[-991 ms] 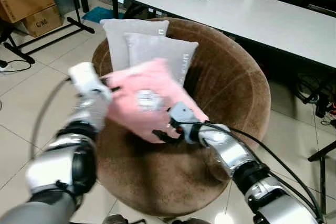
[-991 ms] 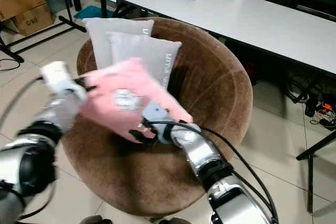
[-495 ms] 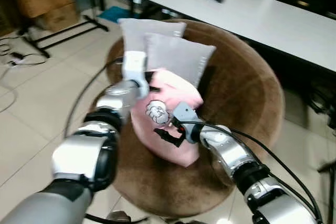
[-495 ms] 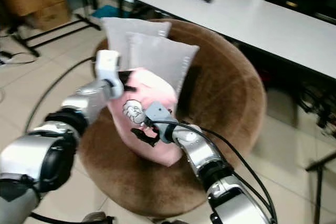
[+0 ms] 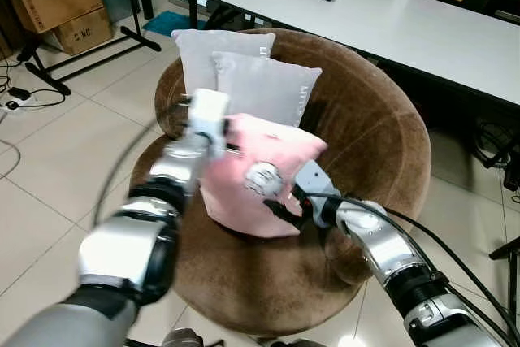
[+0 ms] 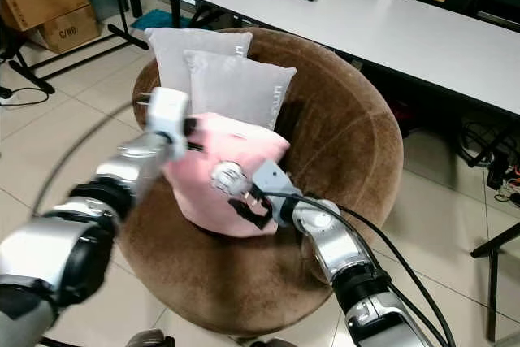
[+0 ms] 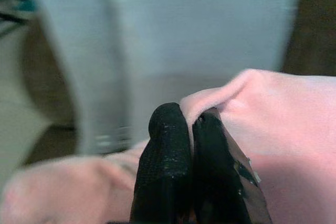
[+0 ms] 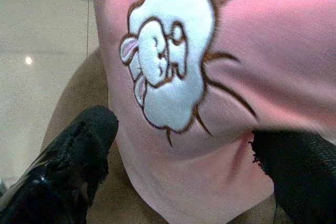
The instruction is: Move the pillow to the sofa from floor
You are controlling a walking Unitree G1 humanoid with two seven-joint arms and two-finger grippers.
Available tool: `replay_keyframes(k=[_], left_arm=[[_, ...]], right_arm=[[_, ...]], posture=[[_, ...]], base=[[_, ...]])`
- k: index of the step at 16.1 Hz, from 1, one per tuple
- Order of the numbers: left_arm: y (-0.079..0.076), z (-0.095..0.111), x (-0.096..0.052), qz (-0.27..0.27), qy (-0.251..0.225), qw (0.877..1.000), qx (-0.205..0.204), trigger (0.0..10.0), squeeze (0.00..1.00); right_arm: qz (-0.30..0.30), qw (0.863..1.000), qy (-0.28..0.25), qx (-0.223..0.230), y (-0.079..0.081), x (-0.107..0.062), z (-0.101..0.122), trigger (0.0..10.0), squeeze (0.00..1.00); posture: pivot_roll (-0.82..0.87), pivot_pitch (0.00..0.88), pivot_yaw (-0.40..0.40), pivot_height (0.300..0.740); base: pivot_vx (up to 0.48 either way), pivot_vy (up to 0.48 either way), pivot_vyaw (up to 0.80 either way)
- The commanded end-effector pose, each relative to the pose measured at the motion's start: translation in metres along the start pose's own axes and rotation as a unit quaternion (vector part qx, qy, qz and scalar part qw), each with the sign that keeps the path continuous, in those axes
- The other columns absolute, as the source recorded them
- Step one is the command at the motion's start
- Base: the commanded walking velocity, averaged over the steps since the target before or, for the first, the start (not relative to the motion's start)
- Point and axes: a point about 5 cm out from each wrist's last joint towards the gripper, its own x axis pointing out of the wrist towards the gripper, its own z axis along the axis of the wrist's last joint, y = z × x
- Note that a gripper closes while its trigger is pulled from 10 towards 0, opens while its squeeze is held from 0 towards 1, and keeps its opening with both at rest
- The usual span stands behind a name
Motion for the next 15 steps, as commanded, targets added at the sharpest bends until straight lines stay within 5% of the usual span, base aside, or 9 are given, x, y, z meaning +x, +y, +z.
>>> replay_keyframes(k=[1,2,4,9,12,13,14,15], left_arm=[[0.012,0.004,-0.001,0.039,-0.007,0.999,0.015,10.0,0.00],[0.017,0.004,-0.002,0.053,-0.008,0.998,0.021,10.0,0.00],[0.036,0.005,-0.006,0.099,-0.006,0.995,0.029,10.0,1.00],[0.032,0.006,-0.005,0.091,-0.011,0.995,0.040,10.0,1.00],[0.011,0.001,-0.002,0.029,-0.017,0.999,0.012,10.0,1.00],[0.008,-0.001,-0.002,0.027,-0.016,0.999,0.013,10.0,0.93],[0.006,-0.003,-0.001,0.027,-0.013,0.999,0.016,10.0,0.71],[0.004,-0.006,-0.002,0.025,-0.010,0.999,0.016,10.0,0.29]], right_arm=[[-0.005,1.000,-0.015,0.011,0.002,0.001,0.005,10.0,0.00],[-0.003,1.000,-0.018,0.013,0.004,0.002,0.007,10.0,0.00],[0.022,0.999,-0.041,0.017,0.019,0.007,0.018,10.0,0.00],[0.106,0.992,-0.069,0.021,0.031,-0.005,0.026,10.0,0.00],[0.120,0.990,-0.063,0.026,0.036,-0.008,0.024,10.0,0.00],[0.126,0.989,-0.064,0.032,0.040,-0.008,0.025,10.0,0.00],[0.131,0.989,-0.064,0.034,0.045,-0.006,0.025,10.0,0.00],[0.136,0.988,-0.058,0.036,0.050,-0.004,0.024,10.0,0.00]], posture=[[0.02,0.000,-0.076,0.740],[0.02,0.000,-0.076,0.740],[0.02,0.000,-0.074,0.740],[0.02,0.000,-0.075,0.740],[0.02,0.000,-0.071,0.740],[0.02,0.000,-0.074,0.740],[0.02,0.000,-0.074,0.740],[0.02,0.000,-0.077,0.740]], base=[[0.000,0.000,0.00],[0.000,0.000,0.00],[0.000,0.000,0.00],[0.000,0.000,0.00],[0.000,0.000,0.00],[0.000,0.000,0.00],[0.000,0.000,0.00],[0.000,0.000,0.00]])
